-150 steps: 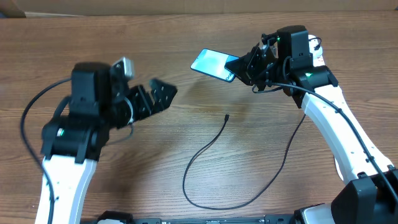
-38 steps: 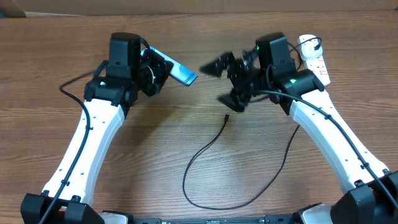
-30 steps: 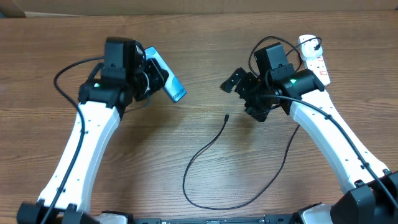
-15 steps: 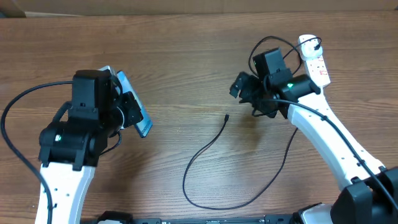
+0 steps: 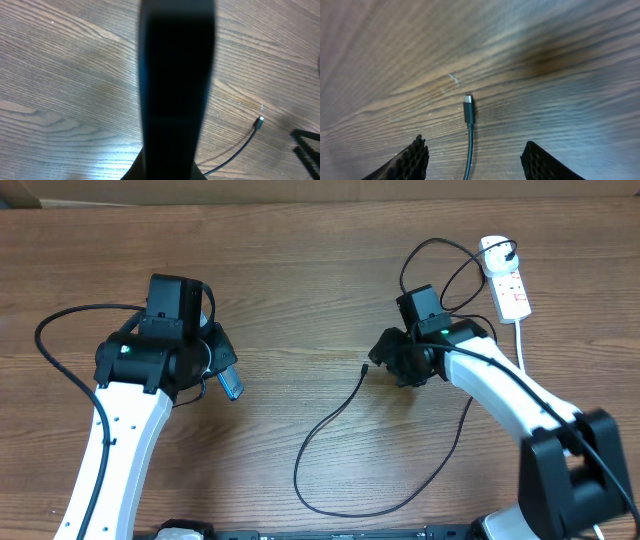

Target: Plug charger to phone and switch on socket

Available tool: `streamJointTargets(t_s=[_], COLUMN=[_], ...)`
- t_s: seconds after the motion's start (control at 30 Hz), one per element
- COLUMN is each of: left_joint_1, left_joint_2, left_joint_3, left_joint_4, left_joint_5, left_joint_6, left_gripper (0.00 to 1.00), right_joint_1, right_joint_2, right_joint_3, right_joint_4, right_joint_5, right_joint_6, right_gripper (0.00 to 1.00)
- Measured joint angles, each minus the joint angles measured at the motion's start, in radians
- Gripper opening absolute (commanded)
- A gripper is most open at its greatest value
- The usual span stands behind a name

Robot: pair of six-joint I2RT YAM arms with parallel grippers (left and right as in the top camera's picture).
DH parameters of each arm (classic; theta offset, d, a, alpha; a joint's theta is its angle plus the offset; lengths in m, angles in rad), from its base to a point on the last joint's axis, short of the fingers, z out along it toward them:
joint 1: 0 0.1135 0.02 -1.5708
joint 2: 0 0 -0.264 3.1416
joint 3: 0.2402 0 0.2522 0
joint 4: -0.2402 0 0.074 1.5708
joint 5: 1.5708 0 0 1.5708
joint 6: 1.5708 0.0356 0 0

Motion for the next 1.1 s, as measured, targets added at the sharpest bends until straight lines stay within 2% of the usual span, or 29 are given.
streamJointTargets(t_s=[0.1,0.33,0.5,1.0,1.1], left_joint_1=[0.0,0.0,0.0,0.0,0.0], left_joint_2=[0.012,0.014,0.014,0.014,0.014], left_joint_3=[-0.001,-0.003,-0.003,-0.003,-0.003], left_joint_4=[0.0,0.0,0.0,-0.003,-0.003], left_joint_5=[0.004,0.016,0.016,0.016,0.016], left_joint_6=[-0.002,-0.003,-0.003,-0.003,-0.003], left_gripper=[0.04,0.04,0.04,0.04,0.04], right_joint_1=[0.0,0.002,0.006,0.032,0.032], right_joint_2=[0.063,0.142,0.145,0.146,0.146], right_joint_3=[0.0,-0.004,-0.008,-0.049,-0.049], right_joint_4=[0.037,0.094,0.101,0.158,0.158], right_joint_5=[-0.051,-0.166,-0.183,-0.176,-0.166], right_joint_6=[0.01,0.051,0.063,0.073,0.074], right_gripper=[0.53,0.51,0.4,0.34,0.29])
